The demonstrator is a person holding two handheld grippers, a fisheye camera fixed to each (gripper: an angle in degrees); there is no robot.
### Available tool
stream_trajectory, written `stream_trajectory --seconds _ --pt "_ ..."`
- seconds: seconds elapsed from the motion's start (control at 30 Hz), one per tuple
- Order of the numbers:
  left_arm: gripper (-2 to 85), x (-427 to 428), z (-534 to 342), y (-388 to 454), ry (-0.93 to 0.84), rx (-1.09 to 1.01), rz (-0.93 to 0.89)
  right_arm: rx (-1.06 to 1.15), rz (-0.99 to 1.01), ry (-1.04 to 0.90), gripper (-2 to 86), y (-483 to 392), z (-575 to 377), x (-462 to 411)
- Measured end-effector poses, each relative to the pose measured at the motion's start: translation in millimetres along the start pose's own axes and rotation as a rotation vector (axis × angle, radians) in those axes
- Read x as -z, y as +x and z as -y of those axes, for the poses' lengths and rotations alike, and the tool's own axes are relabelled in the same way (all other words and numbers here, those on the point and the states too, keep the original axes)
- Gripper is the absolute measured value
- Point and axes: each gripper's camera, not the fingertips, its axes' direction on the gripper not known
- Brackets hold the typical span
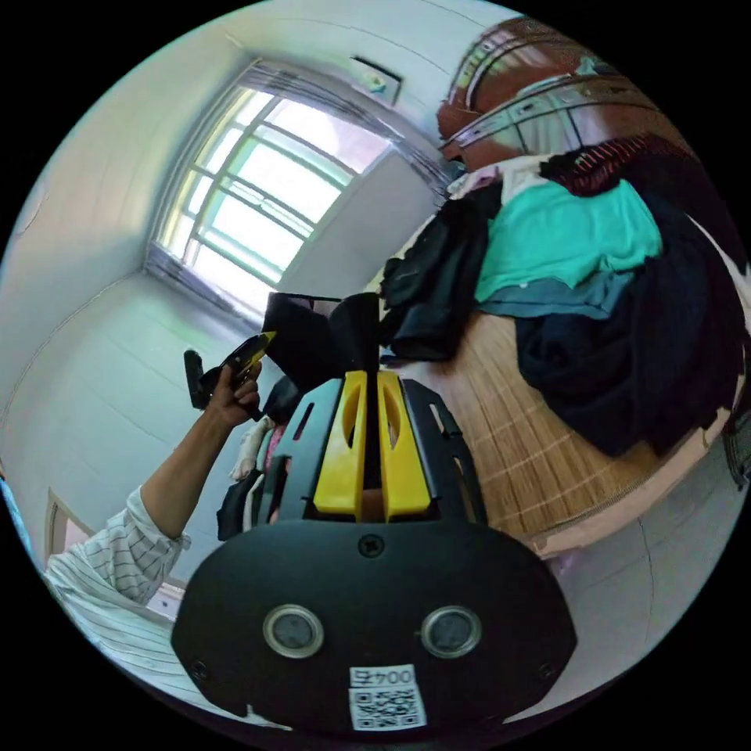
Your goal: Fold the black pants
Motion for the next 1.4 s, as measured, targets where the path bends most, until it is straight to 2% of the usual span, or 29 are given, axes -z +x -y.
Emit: stream_trajectory --seconds 0.07,0.17,0.23,0.3,0.4,0.47,0.5,0.53,0.63,0.77,0.83,0.93,1.03,1.1,1.17,1.2,1.27,1.4 --pt "4.6 -108.0 -38.7 -10.3 -0.175 0.043 -0.058 -0.111 -0.085 -0.027 3.0 60.9 -15.7 -12.1" --pt "8.0 -178.0 -75.6 -40.1 -0.349 0.146 -0.095 -0.263 -0.183 -0.075 3.9 123.1 -39.1 -28.9" --pt "9.4 -196.1 -82.7 -66.9 -0.459 0.214 -0.14 -0.387 -0.247 -0.067 4.4 153.6 -53.7 -29.6" --pt "9.3 -175.4 -80.1 -102.8 -0.469 0.297 -0.243 -0.453 -0.235 -0.034 4.9 171.0 -66.5 -22.2" --pt "7.0 -68.0 -70.8 -167.6 -0.347 0.381 -0.379 -0.366 -0.281 0.032 6.4 158.5 -77.0 0.1" --pt "4.9 54.2 -78.9 -208.1 -0.293 0.324 -0.326 -0.235 -0.352 0.045 7.9 128.9 -84.6 14.6" --pt "4.5 88.6 -85.5 -217.9 -0.28 0.306 -0.309 -0.212 -0.352 0.042 8.1 121.5 -87.3 16.8" --pt "3.7 157.8 -104.0 -238.6 -0.265 0.281 -0.276 -0.167 -0.329 0.03 8.4 106.2 -94.3 19.2" --pt "2.8 350.7 -187.5 -302.7 -0.212 0.3 -0.193 -0.018 -0.335 -0.066 8.2 63.1 -123.4 6.3" --pt "2.3 590.9 -346.9 -392.5 -0.201 0.489 -0.046 0.163 -0.46 -0.248 2.0 20.6 -185.4 -38.3" --pt "2.0 673.8 -396.8 -418.5 -0.208 0.554 0.04 0.131 -0.475 -0.261 0.4 19.7 -202.8 -49.7" --pt "1.9 787.2 -424.2 -445.3 -0.162 0.638 0.159 -0.022 -0.358 -0.279 -0.4 31.2 -205.1 -60.5" --pt "2.3 843.8 -375.7 -455.1 -0.095 0.661 0.227 -0.112 -0.183 -0.254 -0.6 40.7 -200.7 -70.8" --pt "2.7 846.8 -315.6 -453.3 -0.089 0.625 0.276 -0.111 -0.177 -0.262 -0.7 46.4 -200.8 -83.7" --pt "3.2 822.4 -214.7 -445.2 -0.131 0.56 0.349 -0.091 -0.252 -0.319 -0.7 53.6 -208.1 -104.6" --pt "3.4 814.1 -187.9 -443.1 -0.142 0.547 0.364 -0.099 -0.255 -0.342 -0.7 55.4 -209.1 -108.9" --pt "4.2 782.8 -80.9 -437.6 -0.167 0.503 0.42 -0.051 -0.263 -0.383 -0.7 51.0 -208.8 -118.2" --pt "4.8 751.2 57.1 -444.6 -0.198 0.494 0.495 -0.087 -0.294 -0.454 -0.7 59.4 -207.7 -130.8"
